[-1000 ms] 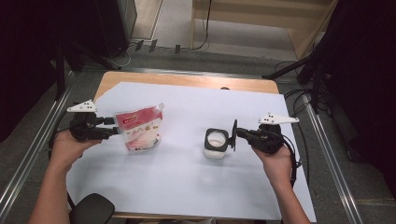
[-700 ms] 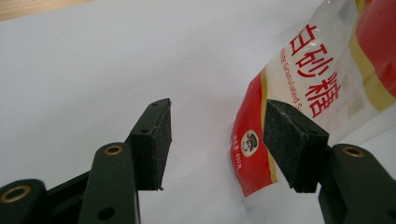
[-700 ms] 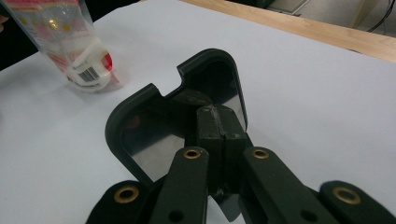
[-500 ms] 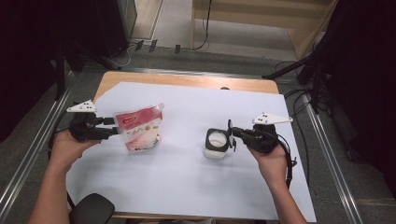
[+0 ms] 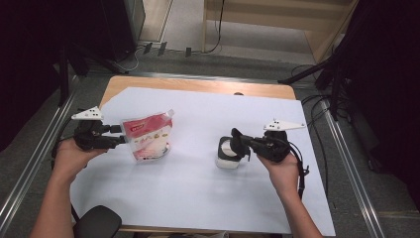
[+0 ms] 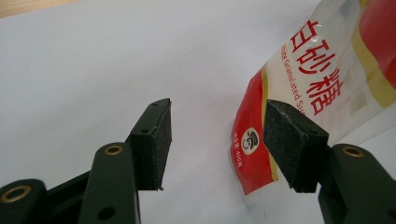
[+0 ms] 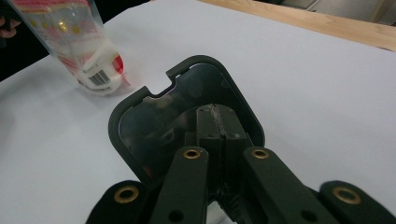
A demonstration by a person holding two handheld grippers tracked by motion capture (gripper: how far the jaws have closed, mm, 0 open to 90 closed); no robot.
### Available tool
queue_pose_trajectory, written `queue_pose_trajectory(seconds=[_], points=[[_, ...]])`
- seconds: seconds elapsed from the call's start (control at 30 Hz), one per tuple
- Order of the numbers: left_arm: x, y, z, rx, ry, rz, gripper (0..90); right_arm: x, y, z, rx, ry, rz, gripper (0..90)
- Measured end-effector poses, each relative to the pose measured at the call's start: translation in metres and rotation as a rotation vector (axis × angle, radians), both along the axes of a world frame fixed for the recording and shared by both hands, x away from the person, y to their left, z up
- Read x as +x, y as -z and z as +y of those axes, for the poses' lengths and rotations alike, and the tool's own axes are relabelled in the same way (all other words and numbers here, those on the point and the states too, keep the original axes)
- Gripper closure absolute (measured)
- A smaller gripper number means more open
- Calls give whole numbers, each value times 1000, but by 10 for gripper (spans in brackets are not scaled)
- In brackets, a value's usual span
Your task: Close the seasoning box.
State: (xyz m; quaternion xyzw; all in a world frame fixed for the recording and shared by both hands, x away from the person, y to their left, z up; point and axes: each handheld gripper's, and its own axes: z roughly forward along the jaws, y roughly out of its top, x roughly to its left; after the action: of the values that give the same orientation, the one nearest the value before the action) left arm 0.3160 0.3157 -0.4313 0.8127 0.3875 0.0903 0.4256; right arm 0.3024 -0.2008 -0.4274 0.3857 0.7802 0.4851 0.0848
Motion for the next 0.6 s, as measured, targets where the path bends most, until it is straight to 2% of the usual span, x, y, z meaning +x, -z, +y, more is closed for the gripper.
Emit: queue_pose_trajectory(seconds=[0.6], points=[[0, 1, 1, 5, 4, 12, 438, 1, 10, 18, -40, -39, 24, 900]])
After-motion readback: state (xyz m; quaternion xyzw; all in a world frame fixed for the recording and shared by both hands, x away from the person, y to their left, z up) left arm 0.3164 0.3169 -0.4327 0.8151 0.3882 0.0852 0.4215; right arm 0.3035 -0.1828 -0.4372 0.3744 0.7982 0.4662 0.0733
